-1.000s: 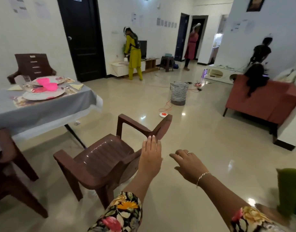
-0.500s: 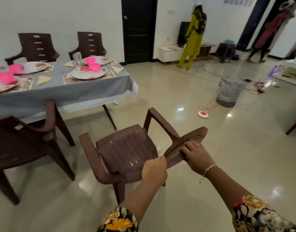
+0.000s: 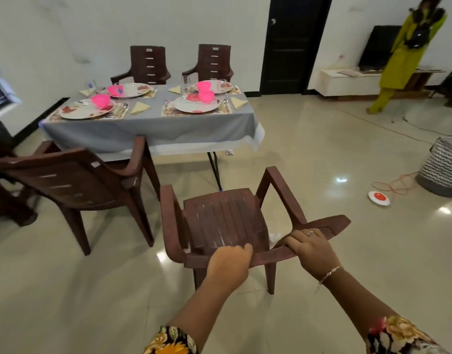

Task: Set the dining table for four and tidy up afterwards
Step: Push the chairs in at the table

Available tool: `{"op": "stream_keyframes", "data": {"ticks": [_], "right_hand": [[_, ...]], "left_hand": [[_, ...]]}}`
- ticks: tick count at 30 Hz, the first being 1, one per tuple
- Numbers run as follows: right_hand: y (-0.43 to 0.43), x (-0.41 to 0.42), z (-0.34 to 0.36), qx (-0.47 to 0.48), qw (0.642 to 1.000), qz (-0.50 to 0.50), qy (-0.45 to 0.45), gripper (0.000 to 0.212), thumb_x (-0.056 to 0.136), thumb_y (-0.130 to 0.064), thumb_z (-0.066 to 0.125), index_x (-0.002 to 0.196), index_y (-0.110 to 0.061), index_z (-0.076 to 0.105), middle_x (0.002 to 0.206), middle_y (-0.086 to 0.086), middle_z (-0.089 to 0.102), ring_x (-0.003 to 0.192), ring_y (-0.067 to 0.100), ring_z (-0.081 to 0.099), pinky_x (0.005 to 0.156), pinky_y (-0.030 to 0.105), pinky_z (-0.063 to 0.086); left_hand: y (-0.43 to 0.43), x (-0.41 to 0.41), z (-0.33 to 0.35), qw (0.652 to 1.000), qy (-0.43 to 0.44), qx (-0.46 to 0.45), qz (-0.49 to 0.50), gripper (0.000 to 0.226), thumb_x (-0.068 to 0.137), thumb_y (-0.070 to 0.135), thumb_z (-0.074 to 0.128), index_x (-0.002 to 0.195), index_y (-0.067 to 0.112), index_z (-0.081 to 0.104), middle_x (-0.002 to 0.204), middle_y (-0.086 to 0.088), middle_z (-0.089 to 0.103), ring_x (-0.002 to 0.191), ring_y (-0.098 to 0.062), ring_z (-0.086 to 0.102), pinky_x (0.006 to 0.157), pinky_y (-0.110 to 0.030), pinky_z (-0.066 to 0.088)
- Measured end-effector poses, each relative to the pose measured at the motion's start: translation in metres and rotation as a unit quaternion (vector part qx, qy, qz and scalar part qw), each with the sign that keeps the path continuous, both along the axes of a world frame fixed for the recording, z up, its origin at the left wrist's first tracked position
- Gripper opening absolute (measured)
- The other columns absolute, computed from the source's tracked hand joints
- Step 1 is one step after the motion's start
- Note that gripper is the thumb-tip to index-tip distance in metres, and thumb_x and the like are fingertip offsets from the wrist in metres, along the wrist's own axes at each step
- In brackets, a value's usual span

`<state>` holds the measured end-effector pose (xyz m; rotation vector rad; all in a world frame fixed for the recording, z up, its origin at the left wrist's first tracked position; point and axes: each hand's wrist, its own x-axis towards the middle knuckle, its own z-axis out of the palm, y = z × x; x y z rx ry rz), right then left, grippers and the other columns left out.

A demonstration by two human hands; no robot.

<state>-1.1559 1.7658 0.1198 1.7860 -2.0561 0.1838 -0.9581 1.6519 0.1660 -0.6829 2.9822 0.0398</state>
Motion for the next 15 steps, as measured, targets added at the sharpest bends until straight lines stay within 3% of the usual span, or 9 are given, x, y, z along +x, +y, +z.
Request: {"op": "stream_keyframes", "data": {"ticks": [15], "right_hand": [[-0.082,-0.030,0.005,-0.021,0.999,0.000,-0.024,0.028,0.056,-0.010,0.083,0.069,-0.020,0.062,0.065,-0.004,0.061,0.056,0.020,0.058,0.058,0.028,0.046]], "left_hand": [[-0.076,-0.038,0.001,0.998,-0.036,-0.040,0.030,0.030,0.091,0.010,0.040,0.120,0.011,0.044,0.107,-0.012,0.063,0.096,-0.034,0.061,0.076,-0.040,0.045]]}}
